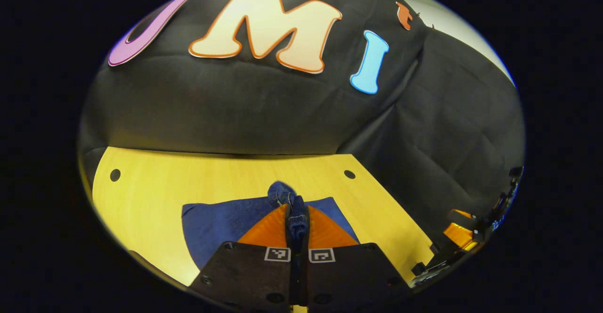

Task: Grasp the waist and the cuffs of the jeans and fold them to make the two legs overlap; first hold the waist and fold one-third of the jeans toward the cuffs, then hold the cuffs and fold the remaining one-third in the same direction to finish folding.

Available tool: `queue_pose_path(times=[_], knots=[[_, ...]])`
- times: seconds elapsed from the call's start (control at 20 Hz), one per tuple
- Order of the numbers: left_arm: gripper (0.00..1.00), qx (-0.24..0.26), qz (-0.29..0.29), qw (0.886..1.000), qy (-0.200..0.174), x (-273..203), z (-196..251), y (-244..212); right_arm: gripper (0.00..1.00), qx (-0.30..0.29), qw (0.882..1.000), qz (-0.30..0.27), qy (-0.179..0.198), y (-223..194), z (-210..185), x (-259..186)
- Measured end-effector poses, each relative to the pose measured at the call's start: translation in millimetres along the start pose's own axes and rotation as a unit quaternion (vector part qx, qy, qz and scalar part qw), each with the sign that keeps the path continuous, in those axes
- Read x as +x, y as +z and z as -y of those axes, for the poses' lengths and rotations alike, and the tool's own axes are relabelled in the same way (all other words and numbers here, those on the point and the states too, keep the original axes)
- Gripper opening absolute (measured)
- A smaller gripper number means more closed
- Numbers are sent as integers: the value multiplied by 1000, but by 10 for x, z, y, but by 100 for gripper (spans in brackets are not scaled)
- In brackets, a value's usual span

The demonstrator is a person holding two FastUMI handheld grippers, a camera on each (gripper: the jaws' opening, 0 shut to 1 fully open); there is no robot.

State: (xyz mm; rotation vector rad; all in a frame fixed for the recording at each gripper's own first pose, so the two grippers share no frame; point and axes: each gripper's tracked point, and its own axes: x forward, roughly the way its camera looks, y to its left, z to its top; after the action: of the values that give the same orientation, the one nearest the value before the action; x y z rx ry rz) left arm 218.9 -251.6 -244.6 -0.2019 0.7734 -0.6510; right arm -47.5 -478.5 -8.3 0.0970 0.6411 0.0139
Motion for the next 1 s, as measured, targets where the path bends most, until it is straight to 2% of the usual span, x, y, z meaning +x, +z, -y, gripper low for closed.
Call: queue_pose_path(times=[0.4, 0.45, 0.5, 0.6, 0.65, 0.75, 0.85, 0.95, 1.0], knots=[[0, 27, -36, 997, 61, 616, 194, -726, 98, 9, 1000, -6, -14, -103, 405, -141], [4, 35, -40, 996, 67, 679, 200, -820, 98, 10, 1000, -7, -10, -115, 412, -140], [2, 42, -37, 996, 71, 719, 216, -875, 98, 10, 1000, -8, -5, -126, 405, -123], [10, 46, -22, 997, 63, 713, 322, -887, 98, 10, 1000, -7, 9, -105, 368, -95], [18, 45, -5, 997, 59, 657, 380, -817, 98, 9, 1000, -3, 18, -80, 324, -71], [56, 42, 35, 997, 56, 463, 478, -635, 98, 4, 999, 11, 34, 37, 199, -23], [95, 56, 79, 992, 74, 132, 459, -385, 98, 2, 998, 33, 52, 182, 1, -12], [95, 67, 125, 985, 99, -267, 408, -150, 98, 0, 996, 67, 63, 392, -238, -45], [95, 71, 148, 980, 111, -483, 374, -30, 93, 1, 994, 87, 68, 516, -367, -75]])
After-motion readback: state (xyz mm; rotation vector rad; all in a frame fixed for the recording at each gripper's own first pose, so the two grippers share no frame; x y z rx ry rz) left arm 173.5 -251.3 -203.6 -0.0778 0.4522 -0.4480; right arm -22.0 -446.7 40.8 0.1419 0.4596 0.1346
